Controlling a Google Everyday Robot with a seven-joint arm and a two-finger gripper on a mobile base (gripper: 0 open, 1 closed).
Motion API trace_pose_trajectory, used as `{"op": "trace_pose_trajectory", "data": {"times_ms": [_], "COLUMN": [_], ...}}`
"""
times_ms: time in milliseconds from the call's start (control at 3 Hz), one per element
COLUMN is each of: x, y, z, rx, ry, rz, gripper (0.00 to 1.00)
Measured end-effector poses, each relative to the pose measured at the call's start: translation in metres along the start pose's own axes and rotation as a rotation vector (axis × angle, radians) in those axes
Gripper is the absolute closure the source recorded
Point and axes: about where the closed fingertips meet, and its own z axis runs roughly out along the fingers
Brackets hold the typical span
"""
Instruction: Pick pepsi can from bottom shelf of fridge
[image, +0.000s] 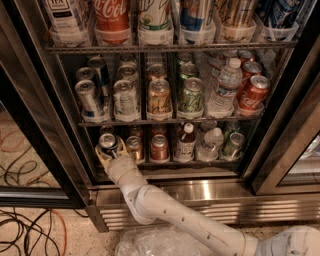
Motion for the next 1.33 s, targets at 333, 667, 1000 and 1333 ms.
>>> {"op": "trace_pose_trajectory", "data": {"times_ms": [333, 667, 1000, 1333], "x": [-0.007, -0.010, -0.007, -0.003], "y": [0.001, 0.004, 0.007, 0.015], "z": [-0.006, -0.014, -0.024, -0.036], "rx": [-0.042, -0.098, -0.174, -0.266], "ry": [-0.002, 0.000, 0.001, 0.006], "rz": [0.005, 0.021, 0.043, 0.051], "gripper": [1.00, 1.00, 1.00, 1.00]}}
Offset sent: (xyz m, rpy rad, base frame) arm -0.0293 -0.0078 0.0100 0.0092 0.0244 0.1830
